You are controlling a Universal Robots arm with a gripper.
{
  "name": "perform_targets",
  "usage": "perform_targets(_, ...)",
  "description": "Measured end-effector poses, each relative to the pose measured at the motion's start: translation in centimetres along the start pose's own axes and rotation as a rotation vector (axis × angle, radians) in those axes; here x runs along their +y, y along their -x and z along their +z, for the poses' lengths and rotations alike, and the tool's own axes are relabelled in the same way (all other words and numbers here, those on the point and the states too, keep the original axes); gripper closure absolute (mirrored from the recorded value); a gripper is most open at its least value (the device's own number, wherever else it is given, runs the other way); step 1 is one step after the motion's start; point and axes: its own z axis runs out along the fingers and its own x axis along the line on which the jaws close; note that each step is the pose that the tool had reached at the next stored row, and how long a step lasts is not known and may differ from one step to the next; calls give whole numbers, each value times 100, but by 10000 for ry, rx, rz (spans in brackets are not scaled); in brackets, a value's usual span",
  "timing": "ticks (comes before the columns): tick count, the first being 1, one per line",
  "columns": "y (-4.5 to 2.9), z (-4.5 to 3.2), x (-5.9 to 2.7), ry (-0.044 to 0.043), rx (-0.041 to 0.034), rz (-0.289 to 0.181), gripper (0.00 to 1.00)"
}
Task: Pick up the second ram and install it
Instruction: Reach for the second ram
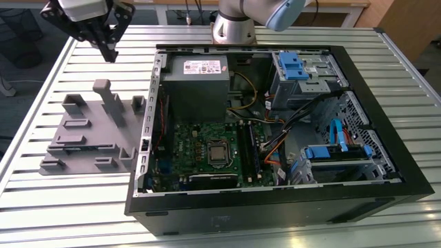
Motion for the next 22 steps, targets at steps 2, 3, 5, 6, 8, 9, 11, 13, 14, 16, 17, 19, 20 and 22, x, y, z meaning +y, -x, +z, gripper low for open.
perform_targets(2,-10,-1,-7,0,0,-2,89)
perform_targets(3,-18,-1,-10,-1,0,-1,89)
perform_targets(5,-35,-1,-15,0,0,0,89)
perform_targets(6,-43,-2,-17,0,0,-1,89)
perform_targets(8,-61,-2,-22,0,0,-1,89)
perform_targets(9,-70,-3,-24,-1,0,-1,89)
perform_targets(11,-85,-3,-27,0,0,-1,89)
perform_targets(13,-99,-3,-31,0,0,-1,89)
perform_targets(14,-106,-3,-33,0,0,-1,89)
perform_targets(16,-121,-4,-37,0,0,-1,89)
perform_targets(17,-129,-4,-39,0,0,-1,89)
perform_targets(19,-156,-5,-46,0,0,0,89)
perform_targets(20,-165,-5,-53,0,0,0,89)
perform_targets(22,-185,-5,-78,0,0,-2,89)
